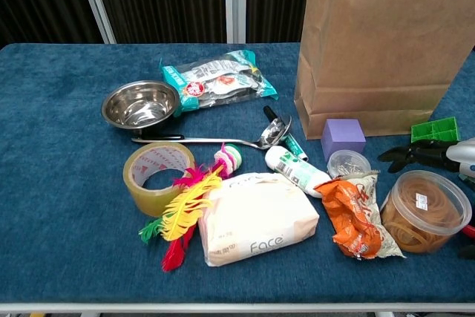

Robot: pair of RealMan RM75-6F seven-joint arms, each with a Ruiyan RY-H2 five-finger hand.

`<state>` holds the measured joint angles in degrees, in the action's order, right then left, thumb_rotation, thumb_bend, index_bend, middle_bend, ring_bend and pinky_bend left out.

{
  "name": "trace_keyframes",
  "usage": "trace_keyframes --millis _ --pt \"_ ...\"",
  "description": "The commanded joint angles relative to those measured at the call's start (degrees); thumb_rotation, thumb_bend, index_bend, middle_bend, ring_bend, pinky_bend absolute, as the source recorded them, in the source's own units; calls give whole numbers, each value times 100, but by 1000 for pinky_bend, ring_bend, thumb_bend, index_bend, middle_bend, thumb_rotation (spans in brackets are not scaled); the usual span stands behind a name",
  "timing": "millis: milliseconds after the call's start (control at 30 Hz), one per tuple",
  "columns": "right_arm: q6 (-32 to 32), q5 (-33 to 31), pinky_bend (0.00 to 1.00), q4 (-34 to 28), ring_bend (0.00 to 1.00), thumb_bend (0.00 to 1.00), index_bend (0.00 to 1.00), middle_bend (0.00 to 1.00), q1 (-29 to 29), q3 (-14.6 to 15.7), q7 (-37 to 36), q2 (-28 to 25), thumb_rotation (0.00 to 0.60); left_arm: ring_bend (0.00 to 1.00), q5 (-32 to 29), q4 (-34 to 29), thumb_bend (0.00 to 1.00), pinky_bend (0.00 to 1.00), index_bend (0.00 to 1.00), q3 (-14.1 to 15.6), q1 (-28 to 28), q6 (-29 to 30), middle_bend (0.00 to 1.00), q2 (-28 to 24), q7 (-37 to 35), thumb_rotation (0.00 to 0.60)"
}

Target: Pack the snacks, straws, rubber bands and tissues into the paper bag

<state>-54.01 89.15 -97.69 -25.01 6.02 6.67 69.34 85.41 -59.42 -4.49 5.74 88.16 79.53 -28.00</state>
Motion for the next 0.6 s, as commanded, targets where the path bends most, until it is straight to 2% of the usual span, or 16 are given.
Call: trace_keyframes --millis 33,167,433,600 --pt "-25 -41 133 51 33 0 22 157 13 -17 38 50 600 12 -2 9 32 144 99 0 -4 -1 143 5 -6 600" --pt "-104 -95 165 106 81 0 81 203 48 -48 151 138 600 12 -14 38 32 144 99 3 -20 -7 143 22 -32 600" --pt "-387 -19 333 222 214 2 265 315 140 -92 215 330 600 12 -7 68 32 144 99 -11 -15 6 143 43 -37 600" --pt "-636 129 380 179 251 75 307 347 201 -102 149 297 600 12 -6 70 32 144 99 -17 -17 14 143 46 -46 600"
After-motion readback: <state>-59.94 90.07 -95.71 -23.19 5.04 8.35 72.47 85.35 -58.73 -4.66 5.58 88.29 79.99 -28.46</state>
